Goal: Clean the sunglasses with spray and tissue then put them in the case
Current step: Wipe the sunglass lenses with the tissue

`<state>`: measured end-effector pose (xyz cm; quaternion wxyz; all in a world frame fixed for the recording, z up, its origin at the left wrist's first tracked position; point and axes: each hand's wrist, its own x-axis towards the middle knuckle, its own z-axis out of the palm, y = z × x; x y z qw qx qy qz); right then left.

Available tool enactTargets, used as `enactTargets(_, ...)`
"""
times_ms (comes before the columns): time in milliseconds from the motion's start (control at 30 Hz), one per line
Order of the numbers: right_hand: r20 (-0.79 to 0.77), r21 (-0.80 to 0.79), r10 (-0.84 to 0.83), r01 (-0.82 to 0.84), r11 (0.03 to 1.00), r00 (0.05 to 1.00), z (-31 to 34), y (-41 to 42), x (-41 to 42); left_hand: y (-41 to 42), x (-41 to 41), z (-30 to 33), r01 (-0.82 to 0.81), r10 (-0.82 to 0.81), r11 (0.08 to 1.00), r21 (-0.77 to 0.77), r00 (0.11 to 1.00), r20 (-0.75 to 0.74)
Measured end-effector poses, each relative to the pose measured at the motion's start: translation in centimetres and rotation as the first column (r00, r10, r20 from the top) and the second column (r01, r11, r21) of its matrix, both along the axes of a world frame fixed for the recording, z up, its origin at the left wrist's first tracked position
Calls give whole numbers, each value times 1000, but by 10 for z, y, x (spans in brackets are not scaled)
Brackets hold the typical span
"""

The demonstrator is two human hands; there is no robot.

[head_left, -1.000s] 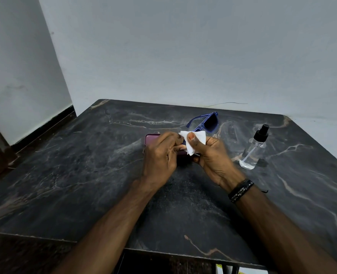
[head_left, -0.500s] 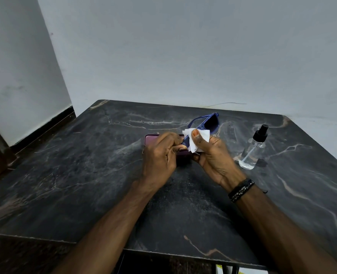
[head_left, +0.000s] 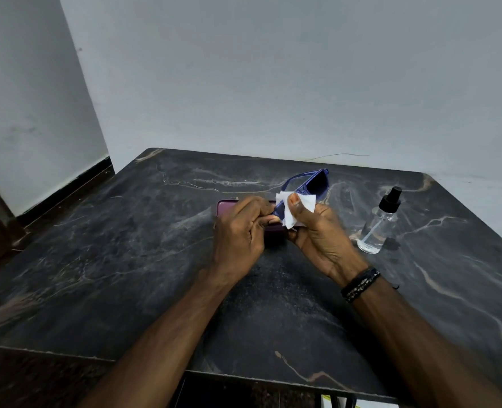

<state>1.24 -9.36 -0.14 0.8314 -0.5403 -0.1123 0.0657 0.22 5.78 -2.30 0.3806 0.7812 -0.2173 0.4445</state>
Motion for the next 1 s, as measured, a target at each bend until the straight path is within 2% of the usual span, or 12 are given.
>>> enactTargets(167,-5,-30,-52,52,998,999,1,0,2,-3,-2,2,24,-22,998,-53,999,39)
enactTargets(333,28,-28,24,-23,999,999,-5,-1,2,3,0,1,36,-36,998,-42,999,7)
enactTargets(500,41,-135,1,5,991,999,-8,4,0,2,-3,1,29,-29,1000,-4,1000,3)
enactTargets(867,60,-93,96,-90,992,994,-8,1,-1,4,-3,3,40,-39,999,-35,999,27)
enactTargets(1000,41,-144,28,-22,989,999,-9,4,-1,2,-3,3,46,-46,999,15,999,22)
